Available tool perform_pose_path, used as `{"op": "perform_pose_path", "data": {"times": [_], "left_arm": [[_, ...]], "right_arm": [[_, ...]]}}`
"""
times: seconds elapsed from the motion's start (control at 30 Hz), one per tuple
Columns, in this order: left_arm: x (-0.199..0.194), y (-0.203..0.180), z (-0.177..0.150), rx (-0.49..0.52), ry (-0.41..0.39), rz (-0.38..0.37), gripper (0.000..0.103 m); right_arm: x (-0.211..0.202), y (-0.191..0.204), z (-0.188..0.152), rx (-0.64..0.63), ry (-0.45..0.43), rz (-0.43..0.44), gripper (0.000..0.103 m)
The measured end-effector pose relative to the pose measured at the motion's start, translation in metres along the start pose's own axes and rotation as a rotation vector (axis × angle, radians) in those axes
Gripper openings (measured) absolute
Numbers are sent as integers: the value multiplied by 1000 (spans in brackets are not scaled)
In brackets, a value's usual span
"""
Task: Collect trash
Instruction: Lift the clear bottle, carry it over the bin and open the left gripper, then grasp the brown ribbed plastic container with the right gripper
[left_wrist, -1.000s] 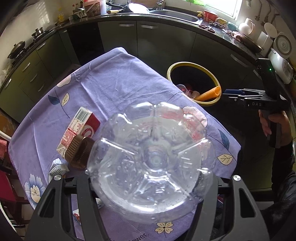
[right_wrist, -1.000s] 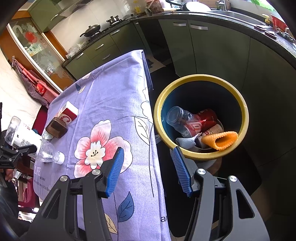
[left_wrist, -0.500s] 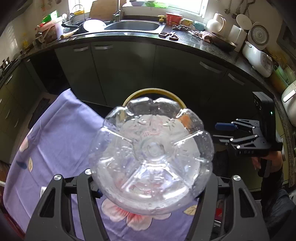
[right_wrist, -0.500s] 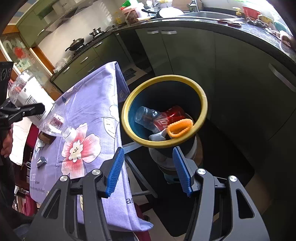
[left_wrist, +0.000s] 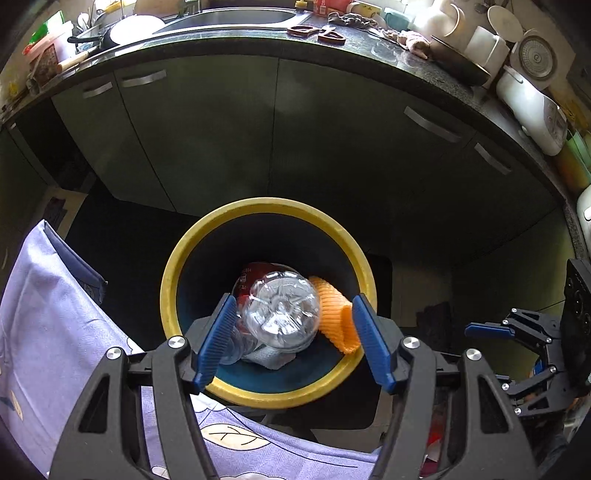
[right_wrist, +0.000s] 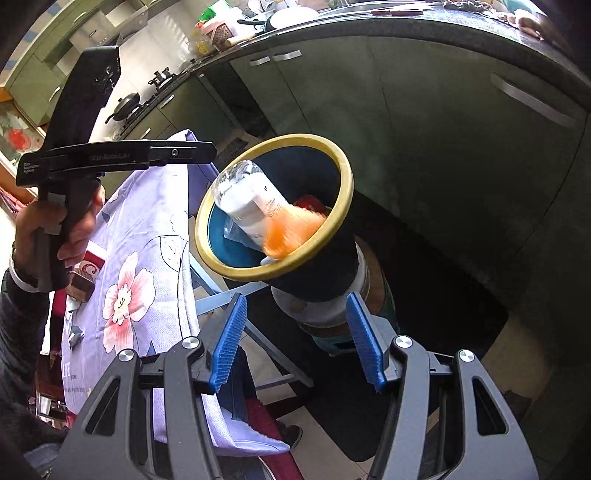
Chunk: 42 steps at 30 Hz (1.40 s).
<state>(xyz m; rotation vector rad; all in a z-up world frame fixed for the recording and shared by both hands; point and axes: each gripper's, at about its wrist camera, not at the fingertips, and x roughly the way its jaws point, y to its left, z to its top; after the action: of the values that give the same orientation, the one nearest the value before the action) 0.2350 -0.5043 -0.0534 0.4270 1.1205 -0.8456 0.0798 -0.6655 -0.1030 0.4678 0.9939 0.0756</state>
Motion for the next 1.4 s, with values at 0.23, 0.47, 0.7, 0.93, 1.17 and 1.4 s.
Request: {"op": "perform_pose_path", "data": {"times": [0.23,0.47,0.7,0.93,1.17,1.4], "left_arm": [[-71,14,-50,-38,-135,7,74],[-162,41,-142,-132,-290,68,78],[-241,84,-265,-321,-414,211,82],[-291,122,-381,-491,-475,352,84],[-292,150,-451,-618,-469,350,84],[-286,160,-473,-641,-476,327,84]], "right_arm": [[3,4,-1,-14,5,13,58],[16,41,-4,-82,31,52,58],[44,123,-1,-245,95,103,58],[84,249,-11,-481,156,179,58],[124,371,-33,-656,175,277,66],[150,438,-65,-775,85,288,74]]}}
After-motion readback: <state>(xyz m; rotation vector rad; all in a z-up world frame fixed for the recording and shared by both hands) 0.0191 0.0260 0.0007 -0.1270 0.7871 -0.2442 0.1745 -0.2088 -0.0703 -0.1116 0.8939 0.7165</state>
